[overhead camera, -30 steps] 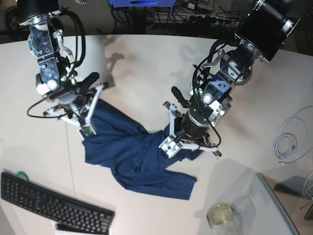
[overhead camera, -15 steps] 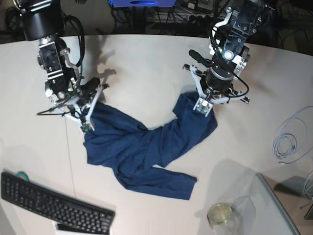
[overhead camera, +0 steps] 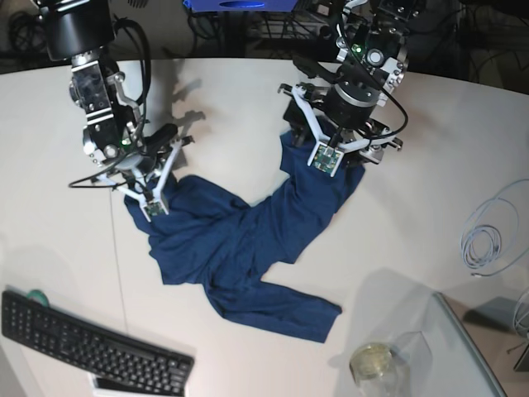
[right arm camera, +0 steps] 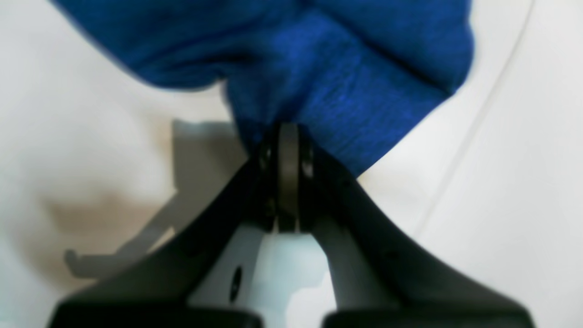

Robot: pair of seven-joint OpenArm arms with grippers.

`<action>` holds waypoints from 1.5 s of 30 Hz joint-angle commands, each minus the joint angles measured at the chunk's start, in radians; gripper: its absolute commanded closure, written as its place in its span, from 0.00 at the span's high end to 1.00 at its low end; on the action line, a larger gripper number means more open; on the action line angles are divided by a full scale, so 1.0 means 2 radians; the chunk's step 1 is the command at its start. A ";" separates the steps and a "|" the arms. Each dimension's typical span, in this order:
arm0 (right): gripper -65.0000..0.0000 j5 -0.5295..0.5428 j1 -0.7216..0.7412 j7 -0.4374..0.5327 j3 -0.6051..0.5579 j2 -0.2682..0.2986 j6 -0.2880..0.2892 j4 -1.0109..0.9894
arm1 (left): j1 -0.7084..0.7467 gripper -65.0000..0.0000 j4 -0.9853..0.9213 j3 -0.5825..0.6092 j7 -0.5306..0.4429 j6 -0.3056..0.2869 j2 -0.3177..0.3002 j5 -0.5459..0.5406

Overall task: Layout the t-shirt on the table in an organized manner, then fold the t-shirt properly
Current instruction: 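Lift the shirt with both grippers and drag it apart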

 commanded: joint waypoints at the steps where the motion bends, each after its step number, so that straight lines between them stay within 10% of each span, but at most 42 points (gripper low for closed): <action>1: 0.00 -0.001 0.001 0.009 0.001 0.001 -0.001 0.022 | -0.003 0.87 0.011 0.001 -0.012 0.003 0.010 -0.001; 4: 0.07 -0.001 -0.022 0.009 0.001 -0.001 -0.001 0.051 | -0.007 0.98 0.011 -0.002 -0.014 0.003 0.024 -0.001; 13: 0.54 0.000 -0.056 0.010 -0.024 -0.040 0.001 0.097 | -0.150 0.87 -0.001 -0.016 -0.042 0.003 0.019 0.002; 28: 0.79 0.000 0.039 0.009 -0.243 -0.087 0.000 -0.001 | -0.118 0.00 -0.041 -0.334 -0.043 0.002 0.013 0.000; 37: 0.74 0.000 0.085 0.013 -0.289 -0.117 0.000 -0.120 | -0.102 0.00 -0.083 -0.381 -0.045 0.002 0.006 0.002; 41: 0.03 0.000 0.078 0.005 -0.288 -0.114 0.000 -0.122 | -0.089 0.00 -0.095 -0.379 -0.045 0.002 -0.005 0.000; 45: 0.02 -0.001 0.044 -0.027 -0.226 -0.088 0.000 -0.085 | -0.086 0.00 -0.097 -0.375 -0.045 0.002 -0.006 0.001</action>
